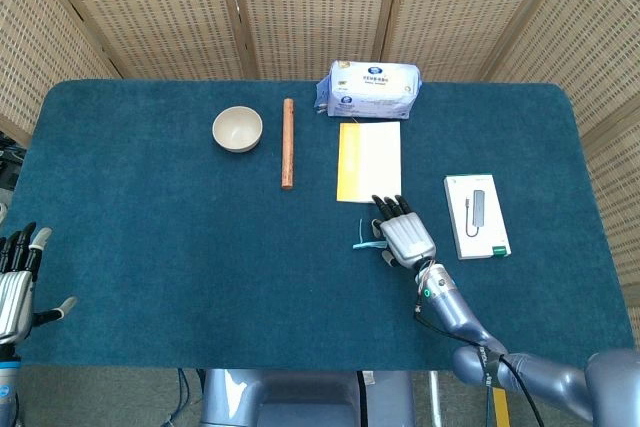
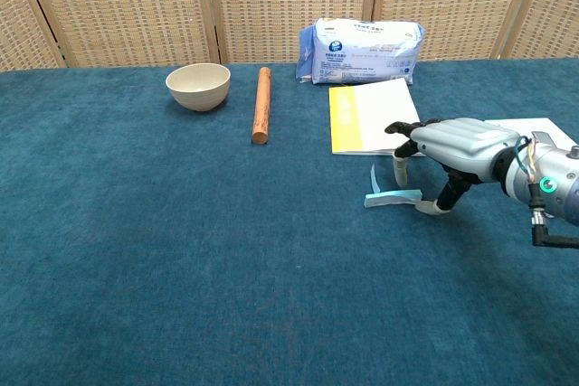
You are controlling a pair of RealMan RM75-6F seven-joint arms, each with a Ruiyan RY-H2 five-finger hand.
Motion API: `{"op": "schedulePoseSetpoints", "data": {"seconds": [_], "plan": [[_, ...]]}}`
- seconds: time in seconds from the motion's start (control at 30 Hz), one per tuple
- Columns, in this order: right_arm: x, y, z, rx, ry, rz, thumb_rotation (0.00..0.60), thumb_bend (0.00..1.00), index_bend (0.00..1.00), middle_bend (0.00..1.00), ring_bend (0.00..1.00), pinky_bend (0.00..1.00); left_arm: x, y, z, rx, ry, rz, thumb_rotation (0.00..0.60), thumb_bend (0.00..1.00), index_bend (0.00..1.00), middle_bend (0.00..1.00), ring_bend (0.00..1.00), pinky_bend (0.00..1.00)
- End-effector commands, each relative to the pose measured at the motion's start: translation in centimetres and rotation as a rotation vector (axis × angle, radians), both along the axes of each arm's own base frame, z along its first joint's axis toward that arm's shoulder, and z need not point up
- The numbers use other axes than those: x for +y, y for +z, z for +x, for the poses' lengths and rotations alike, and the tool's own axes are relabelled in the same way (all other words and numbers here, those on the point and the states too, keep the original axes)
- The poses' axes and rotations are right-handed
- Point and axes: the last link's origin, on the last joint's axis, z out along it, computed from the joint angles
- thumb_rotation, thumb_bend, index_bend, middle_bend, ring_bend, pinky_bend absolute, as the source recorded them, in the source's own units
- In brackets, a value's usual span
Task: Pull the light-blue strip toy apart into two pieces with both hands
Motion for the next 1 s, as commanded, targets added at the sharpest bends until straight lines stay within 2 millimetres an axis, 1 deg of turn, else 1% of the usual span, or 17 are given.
{"op": "schedulePoseSetpoints", "data": {"seconds": [0.03, 0.2, 0.7, 0.9, 1.0], "plan": [[-0.04, -0.1, -0.03, 0.009, 0.004, 0.0, 0.6, 0.34, 0.45, 0.0, 0.0, 0.0, 0.05, 0.11, -0.02, -0.003, 0.002, 0.003, 0.6, 0.0, 0.0, 0.0, 0.0, 0.0], [-0.1, -0.12, -0.16, 0.011, 0.001, 0.0, 0.6, 0.36, 0.46, 0.0, 0.0, 0.0, 0.02, 0.09, -0.05, -0.002, 0.001, 0.001, 0.6, 0.0, 0.0, 0.0, 0.0, 0.0], [-0.14, -0.69, -0.32, 0.003, -0.01, 0.006, 0.6, 0.37, 0.5, 0.0, 0.0, 0.0, 0.02, -0.01, -0.03, -0.001, 0.002, -0.004, 0.6, 0.0, 0.0, 0.0, 0.0, 0.0], [-0.22, -0.87, -0.27, 0.002, -0.015, 0.005, 0.6, 0.43, 0.53, 0.0, 0.0, 0.0, 0.05, -0.04, -0.03, 0.0, 0.003, -0.005, 0.6, 0.0, 0.0, 0.0, 0.0, 0.0], [-0.28, -0.9, -0.27, 0.003, -0.015, 0.002, 0.6, 0.49, 0.55, 0.0, 0.0, 0.0, 0.03, -0.06, -0.04, -0.001, 0.003, -0.006, 0.6, 0.0, 0.0, 0.0, 0.0, 0.0]]}}
